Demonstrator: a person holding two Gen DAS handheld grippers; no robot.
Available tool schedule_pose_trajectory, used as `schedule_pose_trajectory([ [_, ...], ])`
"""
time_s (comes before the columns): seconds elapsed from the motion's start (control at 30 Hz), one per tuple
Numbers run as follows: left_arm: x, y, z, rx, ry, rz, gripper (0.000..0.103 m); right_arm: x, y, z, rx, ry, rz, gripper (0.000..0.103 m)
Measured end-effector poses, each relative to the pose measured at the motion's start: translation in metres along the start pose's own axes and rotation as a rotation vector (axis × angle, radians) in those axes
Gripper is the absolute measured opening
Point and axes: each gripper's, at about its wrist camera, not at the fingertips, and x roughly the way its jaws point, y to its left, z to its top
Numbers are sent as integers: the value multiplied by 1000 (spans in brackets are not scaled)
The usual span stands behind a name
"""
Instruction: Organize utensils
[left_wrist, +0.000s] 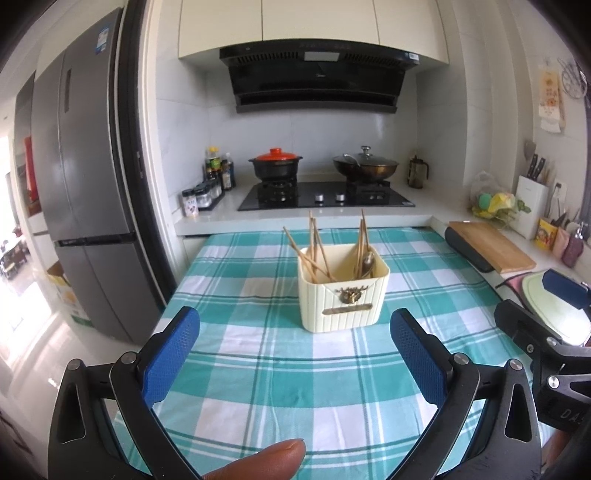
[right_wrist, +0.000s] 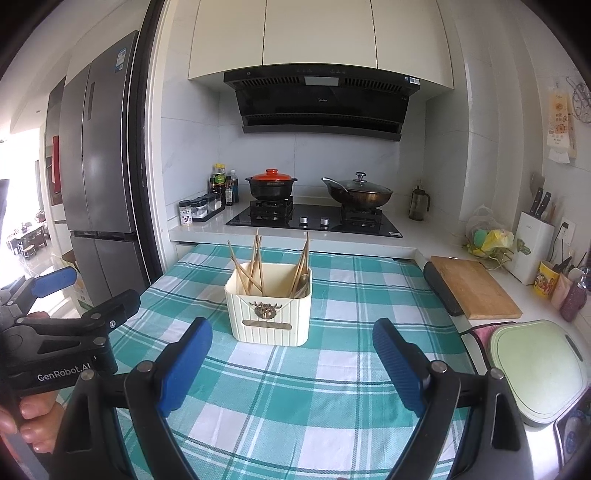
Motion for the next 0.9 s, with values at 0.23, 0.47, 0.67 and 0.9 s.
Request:
schedule_pose_trajectory([
  [0.23,2,-4,-2,23,7,22,103,-1,0,-4,11,26,-13,91],
  [0.47,7,-9,-4,35,28,23,103,1,3,-6,0,36,-39,92],
  [0.67,11,-9,-5,31,40,22,103,2,4,-6,-11,42,-52,93],
  [0.9,12,-9,-6,34,44,21,103,-1,6,-5,-12,36,-56,103],
])
